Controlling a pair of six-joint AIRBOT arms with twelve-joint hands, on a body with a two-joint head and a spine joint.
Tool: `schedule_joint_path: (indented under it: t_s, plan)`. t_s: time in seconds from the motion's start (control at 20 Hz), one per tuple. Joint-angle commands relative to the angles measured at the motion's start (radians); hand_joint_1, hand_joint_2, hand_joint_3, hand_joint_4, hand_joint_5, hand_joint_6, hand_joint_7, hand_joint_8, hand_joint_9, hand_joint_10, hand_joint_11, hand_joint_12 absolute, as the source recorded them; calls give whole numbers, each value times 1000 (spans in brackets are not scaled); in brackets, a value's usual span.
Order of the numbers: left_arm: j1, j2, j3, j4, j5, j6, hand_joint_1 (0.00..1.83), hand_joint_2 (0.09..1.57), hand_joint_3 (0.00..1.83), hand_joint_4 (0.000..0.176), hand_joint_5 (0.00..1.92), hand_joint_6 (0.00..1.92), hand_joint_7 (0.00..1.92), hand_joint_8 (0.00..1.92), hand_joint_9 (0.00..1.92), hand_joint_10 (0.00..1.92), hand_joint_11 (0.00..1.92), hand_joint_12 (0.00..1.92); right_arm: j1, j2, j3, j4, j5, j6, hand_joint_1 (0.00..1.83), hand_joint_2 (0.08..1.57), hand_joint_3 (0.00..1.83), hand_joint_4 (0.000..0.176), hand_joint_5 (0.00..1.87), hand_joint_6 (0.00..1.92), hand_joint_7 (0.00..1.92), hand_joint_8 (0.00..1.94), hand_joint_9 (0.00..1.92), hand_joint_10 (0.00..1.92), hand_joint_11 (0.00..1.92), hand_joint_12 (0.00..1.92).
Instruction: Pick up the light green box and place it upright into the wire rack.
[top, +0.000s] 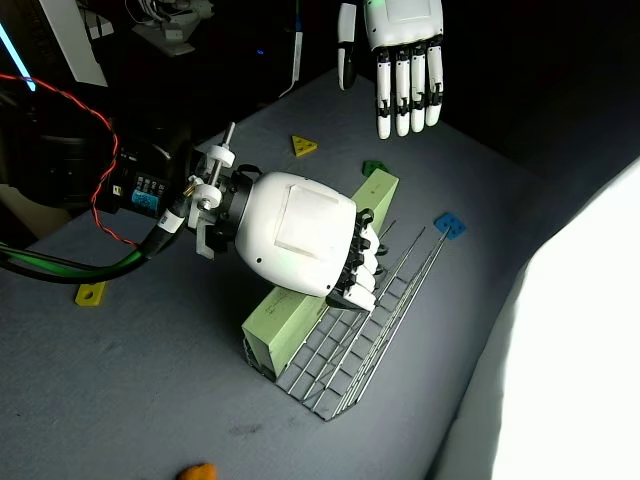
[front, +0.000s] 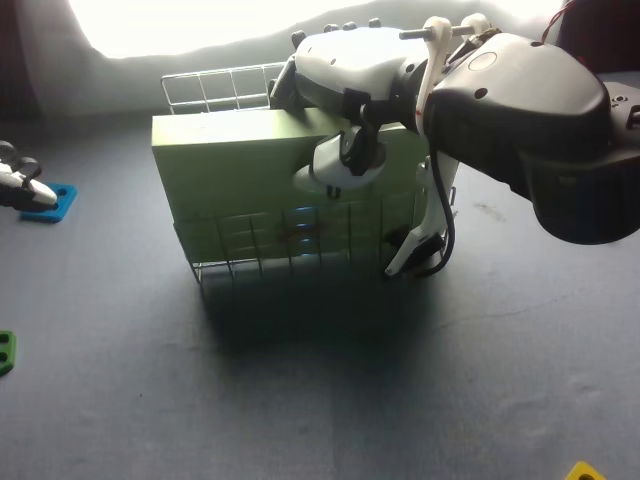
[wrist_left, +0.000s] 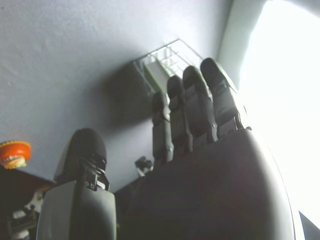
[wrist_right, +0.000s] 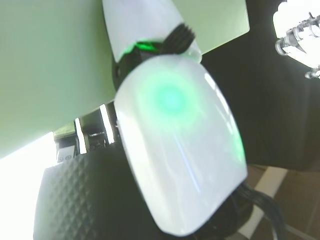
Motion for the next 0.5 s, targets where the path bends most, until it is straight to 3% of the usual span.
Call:
schedule_joint_path:
  t_s: [0.0,0.1,0.2,0.25,0.35,0.4,0.45]
  plan:
    - [-12,1,-2,10,82,2,489,1288,0,38,222,1,290,1,298,5,0,712,7,2,3,-49,32,9,1231,1156,2,0,968,871,855,1402,633,1578,528,1921]
    - [-12,1,-2,10,82,2,426,1298,3,47,204,1,274,0,275,1,0,641,9,2,3,-49,32,11,1216,1169,4,0,856,1034,897,1324,660,1517,510,1907]
    - [-12,1,-2,10,82,2,460,1284,0,34,252,10,290,3,282,3,0,642,8,2,3,-49,32,11,1156,1226,4,3,721,1320,814,1326,557,1372,399,1815]
    - [-12,1,-2,10,82,2,467,1282,0,32,258,10,293,4,284,3,0,646,8,2,3,-49,32,11,1149,1233,1,10,709,1345,804,1329,552,1339,379,1807]
    - [-12,1,-2,10,82,2,398,1281,0,38,240,2,309,4,304,7,0,696,8,2,3,-49,32,11,1061,1078,0,0,555,669,642,657,457,1124,169,1781]
    - [-12,1,-2,10,82,2,387,1281,0,39,237,1,310,4,306,7,0,700,8,2,3,-49,32,11,1056,1049,0,0,617,433,715,395,451,1066,146,1754]
    - [-12,1,-2,10,82,2,405,1277,0,36,253,6,324,7,318,10,0,684,8,2,3,-49,32,11,1035,1044,0,0,579,330,693,258,418,966,79,1692]
